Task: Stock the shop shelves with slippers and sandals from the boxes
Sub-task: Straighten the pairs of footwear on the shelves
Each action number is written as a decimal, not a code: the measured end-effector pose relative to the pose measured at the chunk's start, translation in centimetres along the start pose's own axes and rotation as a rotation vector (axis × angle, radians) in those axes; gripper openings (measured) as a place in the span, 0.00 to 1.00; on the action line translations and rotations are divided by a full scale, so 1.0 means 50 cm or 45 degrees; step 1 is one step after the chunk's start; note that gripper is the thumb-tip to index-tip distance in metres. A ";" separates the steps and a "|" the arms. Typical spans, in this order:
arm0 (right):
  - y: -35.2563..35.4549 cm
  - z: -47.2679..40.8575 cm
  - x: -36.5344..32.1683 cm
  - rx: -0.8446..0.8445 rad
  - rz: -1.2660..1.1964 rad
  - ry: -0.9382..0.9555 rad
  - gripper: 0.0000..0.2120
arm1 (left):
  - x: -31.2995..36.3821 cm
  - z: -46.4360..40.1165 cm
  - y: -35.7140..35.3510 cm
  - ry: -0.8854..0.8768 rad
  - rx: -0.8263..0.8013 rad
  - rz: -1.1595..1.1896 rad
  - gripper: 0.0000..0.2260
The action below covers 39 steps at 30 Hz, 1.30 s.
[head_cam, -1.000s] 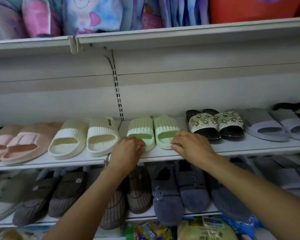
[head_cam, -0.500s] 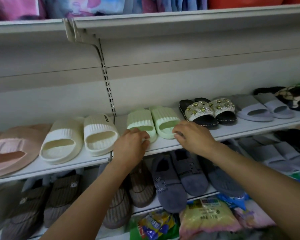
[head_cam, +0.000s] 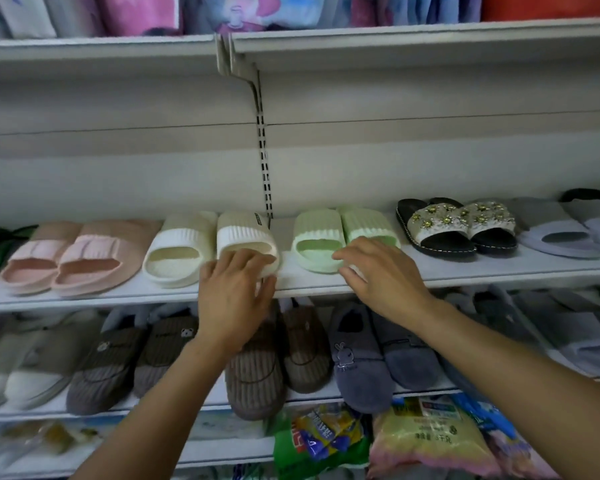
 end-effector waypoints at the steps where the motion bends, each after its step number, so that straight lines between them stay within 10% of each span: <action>1: -0.011 -0.006 -0.021 -0.016 -0.044 0.025 0.11 | -0.035 0.010 0.009 0.073 0.002 -0.021 0.16; 10: -0.098 -0.059 -0.183 -0.253 -0.080 0.121 0.18 | -0.271 0.050 0.012 0.494 -0.264 0.008 0.17; 39: -0.168 -0.133 -0.231 -0.180 -0.121 -0.492 0.10 | -0.335 -0.010 -0.012 0.128 -0.331 0.253 0.09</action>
Point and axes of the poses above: each hand's wrist, its own z-axis away from the middle knuckle, its own y-axis out of the back of the hand, x = y × z, the point moved 10 cm from there along -z, towards the middle knuckle
